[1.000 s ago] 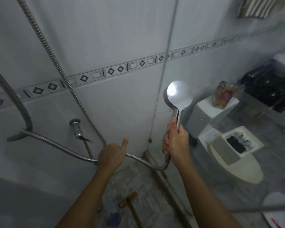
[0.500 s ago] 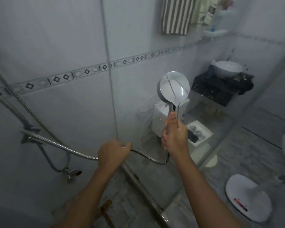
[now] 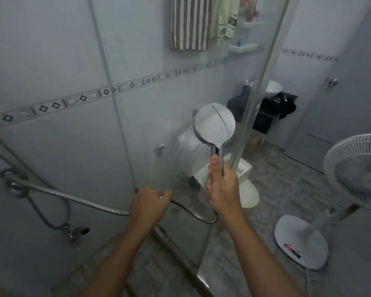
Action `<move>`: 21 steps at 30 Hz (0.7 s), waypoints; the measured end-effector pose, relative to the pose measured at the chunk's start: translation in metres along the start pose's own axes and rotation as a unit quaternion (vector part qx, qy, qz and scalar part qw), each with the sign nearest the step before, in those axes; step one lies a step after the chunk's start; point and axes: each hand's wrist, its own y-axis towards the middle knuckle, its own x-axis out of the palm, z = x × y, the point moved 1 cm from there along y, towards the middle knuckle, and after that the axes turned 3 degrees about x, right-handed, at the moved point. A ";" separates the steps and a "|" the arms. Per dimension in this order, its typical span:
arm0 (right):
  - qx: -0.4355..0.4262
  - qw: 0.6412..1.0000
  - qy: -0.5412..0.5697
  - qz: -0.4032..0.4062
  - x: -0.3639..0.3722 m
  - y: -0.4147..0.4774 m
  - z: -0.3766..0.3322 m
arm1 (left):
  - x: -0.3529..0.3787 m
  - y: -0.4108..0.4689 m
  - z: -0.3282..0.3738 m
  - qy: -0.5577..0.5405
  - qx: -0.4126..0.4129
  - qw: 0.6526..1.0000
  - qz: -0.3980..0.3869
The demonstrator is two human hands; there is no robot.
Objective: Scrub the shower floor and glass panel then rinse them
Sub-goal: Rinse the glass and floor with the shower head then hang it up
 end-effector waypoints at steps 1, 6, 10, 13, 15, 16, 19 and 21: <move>0.001 1.000 -0.004 0.000 -0.002 -0.002 0.000 | 0.001 -0.002 0.002 0.007 0.000 1.000 -0.002; 0.008 1.000 -0.014 0.008 -0.021 -0.015 0.002 | 0.008 -0.015 0.021 0.029 0.009 1.000 -0.002; 0.011 0.999 -0.040 0.009 -0.033 -0.025 0.005 | 0.014 -0.025 0.030 0.023 0.009 1.000 -0.006; 0.017 0.999 -0.049 0.014 -0.038 -0.029 0.008 | 0.018 -0.031 0.033 0.021 0.015 1.000 -0.011; 0.021 0.999 -0.047 0.015 -0.040 -0.030 0.012 | 0.021 -0.034 0.034 0.017 0.021 1.000 -0.012; 0.021 0.998 -0.050 0.015 -0.040 -0.031 0.014 | 0.022 -0.036 0.035 0.012 0.023 1.000 -0.012; 0.022 0.998 -0.054 0.010 -0.042 -0.032 0.017 | 0.023 -0.037 0.035 -0.008 0.030 1.000 -0.006; 0.020 0.998 -0.050 0.006 -0.041 -0.031 0.013 | 0.020 -0.036 0.037 -0.025 0.035 0.999 0.003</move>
